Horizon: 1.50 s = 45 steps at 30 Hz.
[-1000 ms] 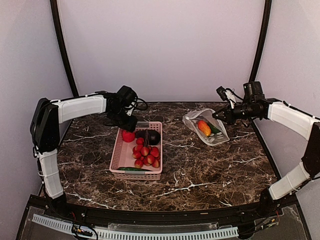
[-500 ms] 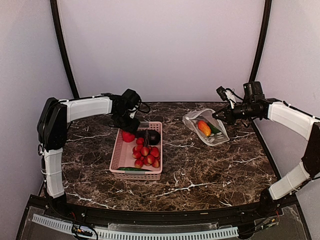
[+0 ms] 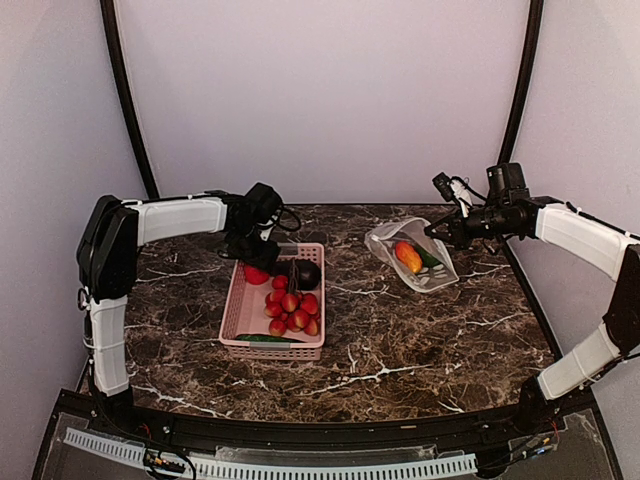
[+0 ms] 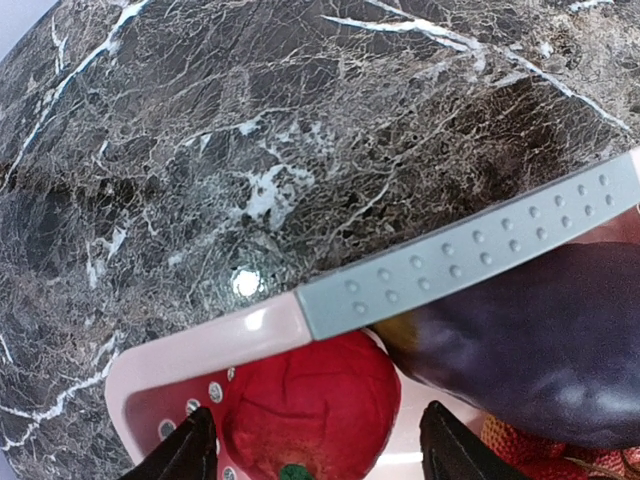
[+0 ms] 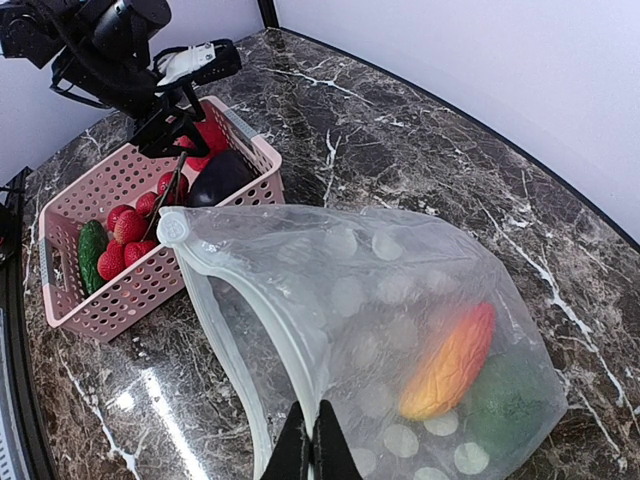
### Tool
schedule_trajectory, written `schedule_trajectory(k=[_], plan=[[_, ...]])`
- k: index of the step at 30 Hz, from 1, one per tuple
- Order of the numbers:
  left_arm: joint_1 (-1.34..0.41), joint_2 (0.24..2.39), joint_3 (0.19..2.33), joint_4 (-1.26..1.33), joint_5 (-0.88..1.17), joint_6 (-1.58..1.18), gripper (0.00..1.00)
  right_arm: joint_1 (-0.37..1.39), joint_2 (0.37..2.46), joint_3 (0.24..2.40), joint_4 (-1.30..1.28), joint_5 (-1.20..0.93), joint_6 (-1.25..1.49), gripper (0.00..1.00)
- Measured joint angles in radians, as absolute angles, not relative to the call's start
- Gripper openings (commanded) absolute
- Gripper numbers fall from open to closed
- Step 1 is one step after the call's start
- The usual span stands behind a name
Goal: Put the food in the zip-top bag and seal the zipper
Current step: Pick up the fake fruit from the bin.
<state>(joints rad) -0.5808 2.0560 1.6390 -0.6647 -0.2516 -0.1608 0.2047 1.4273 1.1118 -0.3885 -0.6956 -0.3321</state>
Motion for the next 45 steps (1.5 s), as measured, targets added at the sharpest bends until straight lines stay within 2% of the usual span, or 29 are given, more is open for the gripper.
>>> schedule_trajectory(k=[12, 20, 28, 37, 45], plan=[[-0.582, 2.096, 1.639, -0.630, -0.252, -0.160, 0.62, 0.205, 1.427, 1.112, -0.389, -0.696, -0.334, 0.00], [-0.582, 2.096, 1.650, -0.660, -0.251, -0.162, 0.45, 0.205, 1.427, 1.112, -0.389, -0.696, -0.336, 0.00], [-0.594, 2.082, 1.654, -0.708, -0.251, -0.162, 0.43, 0.205, 1.429, 1.112, -0.389, -0.696, -0.336, 0.00], [-0.636, 1.890, 1.646, -0.726, -0.244, -0.158, 0.42, 0.205, 1.441, 1.112, -0.389, -0.693, -0.336, 0.00], [-0.751, 1.646, 1.541, -0.543, -0.121, -0.112, 0.38, 0.205, 1.467, 1.121, -0.397, -0.667, -0.335, 0.00]])
